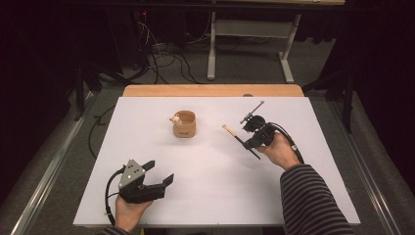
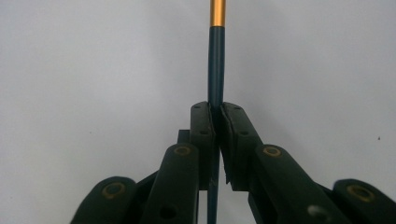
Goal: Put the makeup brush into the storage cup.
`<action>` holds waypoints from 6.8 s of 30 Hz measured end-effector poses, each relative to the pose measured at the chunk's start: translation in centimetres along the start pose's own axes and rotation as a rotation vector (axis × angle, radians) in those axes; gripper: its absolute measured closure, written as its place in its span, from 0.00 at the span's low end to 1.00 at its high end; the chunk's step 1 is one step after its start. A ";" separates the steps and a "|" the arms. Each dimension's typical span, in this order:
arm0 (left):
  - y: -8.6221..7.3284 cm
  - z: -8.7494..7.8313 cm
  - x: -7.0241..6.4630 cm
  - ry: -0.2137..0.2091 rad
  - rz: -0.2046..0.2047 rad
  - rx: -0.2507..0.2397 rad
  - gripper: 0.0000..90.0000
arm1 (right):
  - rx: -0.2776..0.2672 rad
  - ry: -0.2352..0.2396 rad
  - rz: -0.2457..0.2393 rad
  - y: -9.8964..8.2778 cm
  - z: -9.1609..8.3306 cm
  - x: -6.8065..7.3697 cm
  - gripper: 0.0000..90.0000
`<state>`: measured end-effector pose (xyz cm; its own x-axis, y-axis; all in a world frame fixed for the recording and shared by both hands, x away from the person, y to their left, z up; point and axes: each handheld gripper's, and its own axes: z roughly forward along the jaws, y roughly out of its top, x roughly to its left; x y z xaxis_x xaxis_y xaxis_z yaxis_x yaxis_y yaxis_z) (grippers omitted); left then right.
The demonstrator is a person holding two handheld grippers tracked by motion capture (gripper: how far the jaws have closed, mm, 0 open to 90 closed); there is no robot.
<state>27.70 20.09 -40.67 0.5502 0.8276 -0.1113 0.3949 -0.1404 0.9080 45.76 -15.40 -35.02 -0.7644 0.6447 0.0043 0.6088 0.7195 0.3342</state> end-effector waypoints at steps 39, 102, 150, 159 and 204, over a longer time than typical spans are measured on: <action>0.0 0.1 -0.3 -0.034 0.000 -0.001 0.25 | -0.323 0.089 0.030 -7.9 -3.3 3.1 0.96; 2.8 1.6 -3.5 -0.174 0.047 0.017 0.28 | -0.489 0.191 -0.067 -8.3 -1.5 8.6 0.96; 5.6 6.7 -5.7 -0.287 -0.001 0.029 0.46 | -0.507 0.205 -0.111 -6.8 -0.9 10.6 0.96; 5.8 7.3 -6.0 -0.309 -0.016 0.037 0.54 | -0.507 0.207 -0.117 -6.6 -0.9 10.9 0.96; 6.8 7.2 -7.4 -0.372 0.009 0.036 0.92 | -0.547 0.202 -0.130 -6.6 -0.9 11.4 0.95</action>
<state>31.65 9.13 -36.57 0.7806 0.5735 -0.2484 0.4110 -0.1716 0.8953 32.84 -13.07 -36.35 -0.8833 0.4597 0.0925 0.3507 0.5169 0.7809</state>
